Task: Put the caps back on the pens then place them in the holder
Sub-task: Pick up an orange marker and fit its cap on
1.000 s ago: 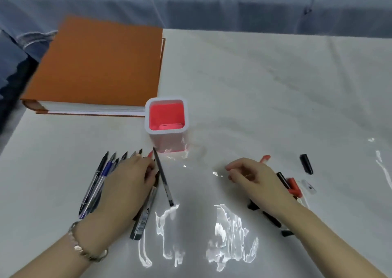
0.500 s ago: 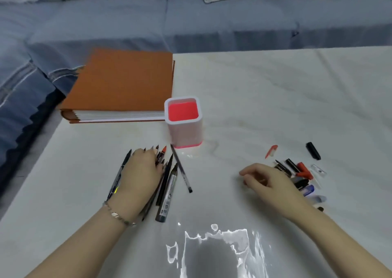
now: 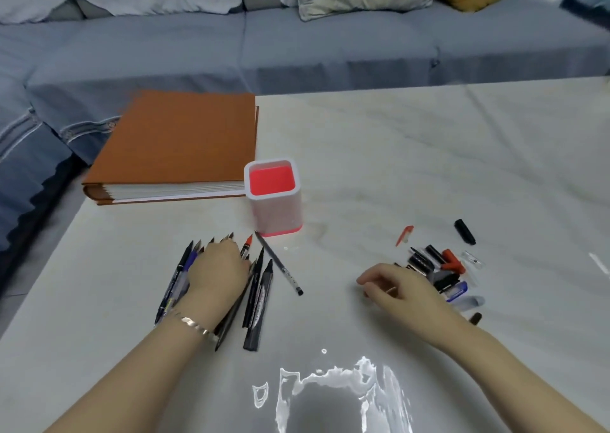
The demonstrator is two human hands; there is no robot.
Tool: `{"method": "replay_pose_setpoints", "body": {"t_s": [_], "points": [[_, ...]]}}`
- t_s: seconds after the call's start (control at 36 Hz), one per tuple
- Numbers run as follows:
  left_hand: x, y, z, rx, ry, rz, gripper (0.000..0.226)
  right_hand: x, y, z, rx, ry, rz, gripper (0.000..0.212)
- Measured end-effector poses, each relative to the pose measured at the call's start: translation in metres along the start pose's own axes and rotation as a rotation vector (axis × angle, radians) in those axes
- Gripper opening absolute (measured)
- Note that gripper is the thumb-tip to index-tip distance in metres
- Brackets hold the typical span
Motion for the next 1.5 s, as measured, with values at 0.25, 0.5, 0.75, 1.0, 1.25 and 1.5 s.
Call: {"method": "replay_pose_setpoints", "body": {"t_s": [0.25,0.5,0.75,1.0,1.25,1.5], "points": [[-0.003,-0.003,0.004,-0.035,0.02,0.013,0.02,-0.07,-0.01,0.038,0.111,-0.192,0.27,0.017],[-0.05,-0.058,0.043,0.146,-0.087,0.245,0.029,-0.105,-0.011,0.09,0.312,-0.425,0.174,0.02],[-0.025,-0.064,0.076,-0.071,-1.247,-0.454,0.016,-0.092,-0.007,0.091,0.25,-0.511,0.08,0.012],[-0.024,-0.078,0.082,-0.167,-1.704,-0.629,0.016,-0.086,-0.014,0.03,0.056,-0.148,0.303,0.013],[-0.045,-0.091,0.075,-0.022,-1.783,-0.48,0.015,-0.039,-0.016,-0.048,-0.043,0.623,0.386,0.026],[-0.046,-0.1,0.067,0.093,-1.506,-0.353,0.013,-0.043,-0.014,-0.061,0.016,0.778,0.551,0.016]]}}
Point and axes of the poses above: each hand's wrist, its own y-axis towards the middle knuckle, its own x-axis out of the palm, z = x × y, the point moved 8 cm from there along y, towards the middle knuckle, and after that the axes turned 11 degrees about -x, right-handed, at the moved point
